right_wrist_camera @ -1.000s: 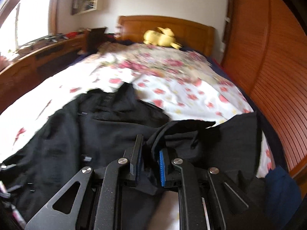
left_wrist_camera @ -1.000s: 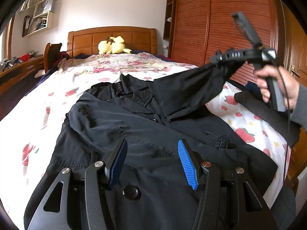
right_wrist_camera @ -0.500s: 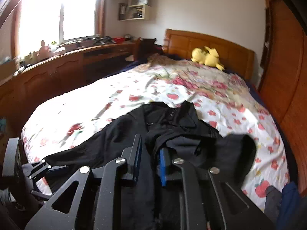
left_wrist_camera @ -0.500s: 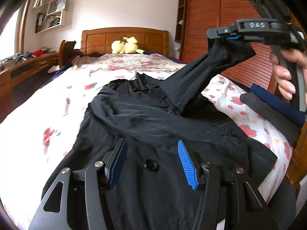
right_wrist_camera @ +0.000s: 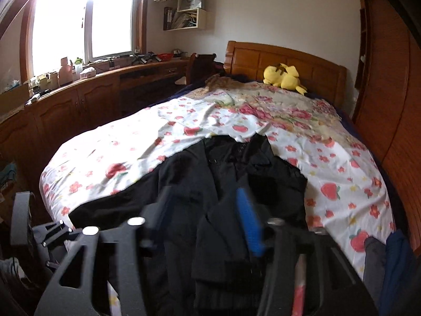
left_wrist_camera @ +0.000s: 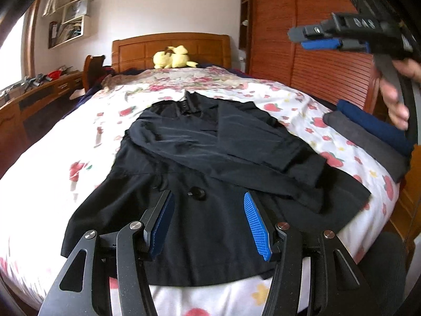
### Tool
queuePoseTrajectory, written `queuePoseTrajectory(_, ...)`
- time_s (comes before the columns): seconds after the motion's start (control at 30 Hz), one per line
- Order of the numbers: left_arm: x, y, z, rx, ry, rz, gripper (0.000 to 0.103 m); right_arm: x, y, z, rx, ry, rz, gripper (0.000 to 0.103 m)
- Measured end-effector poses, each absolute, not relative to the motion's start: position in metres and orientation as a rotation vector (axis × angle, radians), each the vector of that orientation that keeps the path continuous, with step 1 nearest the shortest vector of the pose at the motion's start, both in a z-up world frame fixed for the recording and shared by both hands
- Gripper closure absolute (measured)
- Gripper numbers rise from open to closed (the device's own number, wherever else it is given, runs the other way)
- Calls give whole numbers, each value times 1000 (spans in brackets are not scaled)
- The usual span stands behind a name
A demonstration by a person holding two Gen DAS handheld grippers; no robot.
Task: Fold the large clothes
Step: 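Lay the sleeve across the coat front and open the right gripper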
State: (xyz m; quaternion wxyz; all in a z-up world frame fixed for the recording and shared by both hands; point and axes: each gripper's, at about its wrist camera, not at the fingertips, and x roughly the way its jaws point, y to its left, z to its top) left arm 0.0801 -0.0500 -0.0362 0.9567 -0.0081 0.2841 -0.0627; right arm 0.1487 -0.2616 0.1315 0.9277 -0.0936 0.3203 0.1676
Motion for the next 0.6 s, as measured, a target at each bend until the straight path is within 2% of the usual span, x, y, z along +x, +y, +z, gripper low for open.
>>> queuePoseTrajectory(0.07,84,-61,-33,-2,574,-140,46,139,-277,124,-170,649,319,24)
queuePoseTrajectory(0.6,131,-129,-38,98,603,-263,46,87,-392,46,-57,744,42,24)
